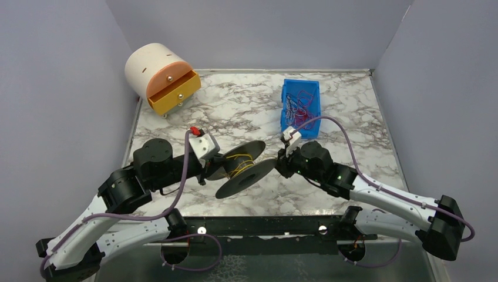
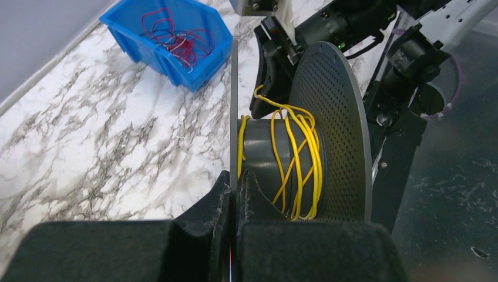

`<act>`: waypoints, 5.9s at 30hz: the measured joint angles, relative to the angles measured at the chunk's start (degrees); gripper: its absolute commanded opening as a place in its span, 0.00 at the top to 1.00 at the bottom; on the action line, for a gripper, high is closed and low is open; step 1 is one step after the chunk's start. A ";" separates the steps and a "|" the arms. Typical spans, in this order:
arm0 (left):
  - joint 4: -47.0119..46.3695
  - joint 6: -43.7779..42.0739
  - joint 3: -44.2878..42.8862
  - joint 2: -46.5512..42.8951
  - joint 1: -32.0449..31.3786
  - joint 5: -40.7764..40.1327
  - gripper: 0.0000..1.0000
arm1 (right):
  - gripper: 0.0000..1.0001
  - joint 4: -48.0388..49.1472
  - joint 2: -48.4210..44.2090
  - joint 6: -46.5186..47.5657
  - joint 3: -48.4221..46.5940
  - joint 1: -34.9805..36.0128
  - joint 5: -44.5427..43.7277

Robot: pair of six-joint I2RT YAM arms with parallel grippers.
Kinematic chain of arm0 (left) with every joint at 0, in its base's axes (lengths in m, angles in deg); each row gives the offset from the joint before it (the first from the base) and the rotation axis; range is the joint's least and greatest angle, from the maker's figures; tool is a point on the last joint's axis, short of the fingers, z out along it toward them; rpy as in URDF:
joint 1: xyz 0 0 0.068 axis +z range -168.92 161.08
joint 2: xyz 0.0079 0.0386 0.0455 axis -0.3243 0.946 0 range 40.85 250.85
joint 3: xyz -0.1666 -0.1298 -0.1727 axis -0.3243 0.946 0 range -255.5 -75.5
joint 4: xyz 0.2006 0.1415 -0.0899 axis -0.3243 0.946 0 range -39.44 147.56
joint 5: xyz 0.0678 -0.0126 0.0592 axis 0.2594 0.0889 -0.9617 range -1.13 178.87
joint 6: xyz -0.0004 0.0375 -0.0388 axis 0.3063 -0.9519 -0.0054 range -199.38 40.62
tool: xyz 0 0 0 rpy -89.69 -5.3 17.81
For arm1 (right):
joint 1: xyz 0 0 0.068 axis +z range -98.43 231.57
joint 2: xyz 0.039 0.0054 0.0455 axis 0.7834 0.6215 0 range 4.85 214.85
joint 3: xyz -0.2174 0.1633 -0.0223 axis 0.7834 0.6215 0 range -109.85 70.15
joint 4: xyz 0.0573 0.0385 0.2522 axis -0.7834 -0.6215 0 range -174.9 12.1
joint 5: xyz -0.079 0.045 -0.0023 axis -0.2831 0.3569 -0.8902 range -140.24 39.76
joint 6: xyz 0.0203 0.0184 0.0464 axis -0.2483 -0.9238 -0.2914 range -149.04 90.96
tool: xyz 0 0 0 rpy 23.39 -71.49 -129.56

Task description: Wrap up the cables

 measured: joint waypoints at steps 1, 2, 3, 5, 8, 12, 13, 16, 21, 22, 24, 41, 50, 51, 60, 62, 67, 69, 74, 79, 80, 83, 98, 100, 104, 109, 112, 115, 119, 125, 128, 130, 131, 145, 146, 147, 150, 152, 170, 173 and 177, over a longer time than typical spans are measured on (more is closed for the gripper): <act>-0.15 0.02 -0.28 -0.17 0.00 0.26 1.00 | 0.86 -0.37 0.00 -0.11 0.24 -0.15 -0.37; -0.33 0.00 -0.52 -0.28 0.00 0.50 1.00 | 0.86 -0.59 0.00 -0.20 0.37 -0.28 -0.70; -0.35 -0.02 -0.76 -0.52 0.00 0.57 1.00 | 0.86 -0.57 0.00 -0.28 0.48 -0.42 -0.92; -0.42 0.00 -1.16 -0.83 0.00 0.59 1.00 | 0.87 -0.50 -0.09 -0.35 0.48 -0.44 -0.98; -0.42 0.00 -1.22 -0.83 0.02 0.57 1.00 | 0.99 -0.46 -0.39 -0.48 0.68 -0.44 -0.96; -0.44 0.09 -1.22 -0.70 0.02 0.44 1.00 | 0.99 0.04 -0.59 -1.20 1.33 -0.44 -0.85; -0.48 0.26 -1.22 -0.72 0.02 0.31 1.00 | 0.99 0.46 -0.68 -1.42 1.77 -0.44 -0.61; -1.51 1.36 -1.09 -1.31 0.02 -0.48 1.00 | 0.99 2.23 -0.87 -2.25 3.21 -0.44 0.52; -6.14 4.46 1.64 -3.30 0.02 -2.80 1.00 | 0.99 8.17 -0.96 -4.52 6.32 -0.44 4.66; -7.30 5.44 2.36 -3.69 0.02 -3.37 1.00 | 0.99 9.73 -0.94 -5.05 7.06 -0.44 5.66; -10.27 7.30 4.11 -4.33 0.00 -4.48 1.00 | 0.99 13.49 -0.63 -6.43 8.66 -0.44 8.13; -30.32 15.26 13.14 -4.35 0.02 -9.60 1.00 | 0.87 33.09 2.60 -16.48 13.62 -0.85 14.53; -31.76 15.47 12.79 -4.61 0.00 -9.60 1.00 | 0.74 31.01 -6.10 -15.69 14.80 -0.81 10.54; -31.78 15.50 12.68 -4.68 0.02 -9.60 1.00 | 0.72 30.64 -6.97 -15.52 14.82 -0.81 10.19; -33.48 15.50 12.41 -5.44 0.02 -9.62 1.00 | 0.53 25.40 -11.91 -13.81 14.82 -0.81 8.90; -33.48 15.43 12.11 -5.55 0.02 -9.64 1.00 | 0.51 23.80 -13.14 -13.46 14.82 -0.81 8.48; -33.27 15.02 11.43 -5.92 0.02 -10.05 1.00 | 0.48 19.10 -16.39 -12.83 14.62 -0.81 7.39; -33.20 14.80 11.26 -6.12 0.02 -10.25 1.00 | 0.47 16.81 -17.84 -12.61 14.16 -0.81 6.93; -32.41 13.86 11.10 -6.62 0.02 -11.21 1.00 | 0.45 10.93 -21.40 -11.47 11.61 -0.81 5.42; -32.13 12.96 11.02 -6.64 0.02 -12.15 1.00 | 0.43 4.39 -23.41 -8.57 6.32 -0.81 3.21; -32.13 12.81 11.02 -6.64 0.02 -12.26 1.00 | 0.43 3.08 -23.61 -7.80 5.11 -0.81 2.75; -32.09 12.44 11.02 -6.64 0.00 -12.55 1.00 | 0.43 -0.42 -23.71 -5.18 1.75 -0.81 1.57; -30.18 10.67 9.16 -6.75 0.02 -13.53 1.00 | 0.42 -11.21 -17.16 0.24 -5.73 -0.81 -7.96; -29.59 10.36 9.09 -6.80 0.02 -13.64 1.00 | 0.41 -12.24 -16.72 0.22 -5.84 -0.81 -9.49; -28.72 10.01 9.07 -6.82 0.02 -13.66 1.00 | 0.41 -14.05 -15.96 0.24 -7.04 -0.81 -10.71; -27.39 9.38 8.50 -6.86 0.02 -13.66 1.00 | 0.41 -15.28 -13.14 0.74 -10.29 -0.81 -10.73; -25.31 8.94 7.21 -6.88 0.02 -13.33 1.00 | 0.40 -15.63 -11.76 1.57 -10.64 -0.81 -10.49; -23.17 8.35 6.03 -6.86 0.02 -12.11 1.00 | 0.41 -16.11 -9.99 2.32 -10.80 -0.81 -9.33; -19.06 7.02 4.44 -6.86 0.02 -8.15 1.00 | 0.42 -16.96 -7.43 3.65 -11.13 -0.81 -6.56; -11.30 3.89 2.60 -7.23 0.02 -0.09 1.00 | 0.43 -17.29 -6.49 4.28 -11.13 -0.81 -1.66; -7.78 2.54 2.60 -7.82 0.00 4.02 1.00 | 0.43 -17.29 -6.80 4.17 -11.10 -0.81 0.48; -5.84 1.36 2.60 -8.26 0.02 7.52 1.00 | 0.44 -17.27 -6.93 3.93 -10.99 -0.81 2.05; -5.09 0.90 2.60 -8.57 0.00 9.38 1.00 | 0.44 -17.27 -7.06 3.61 -10.71 -0.81 3.17; -1.25 -2.03 2.03 -10.43 0.00 29.81 1.00 | 0.47 -19.26 -13.18 -2.82 -7.23 -0.81 24.06; -1.29 -2.03 1.79 -10.38 0.00 30.99 1.00 | 0.47 -19.41 -13.64 -3.37 -6.97 -0.81 25.68; -1.46 -2.03 1.64 -10.32 0.02 32.22 1.00 | 0.47 -19.54 -14.16 -3.98 -6.49 -0.81 27.34; -2.10 -1.95 1.29 -9.64 0.00 36.26 1.00 | 0.47 -19.87 -15.52 -5.40 -4.92 -0.81 30.60; -2.73 -1.86 1.05 -8.85 0.00 38.60 1.00 | 0.47 -19.87 -16.63 -6.03 -3.85 -0.81 32.26; -20.17 4.61 -0.61 -3.67 -0.09 48.43 1.00 | 0.48 -6.08 -22.40 -6.34 1.70 -0.79 50.21; -23.45 5.66 0.48 -3.37 -0.09 46.25 1.00 | 0.47 -0.13 -22.38 -7.04 4.48 -0.79 51.82; -26.23 6.91 1.95 -3.21 -0.09 44.59 1.00 | 0.45 7.61 -22.32 -7.74 7.85 -0.79 53.09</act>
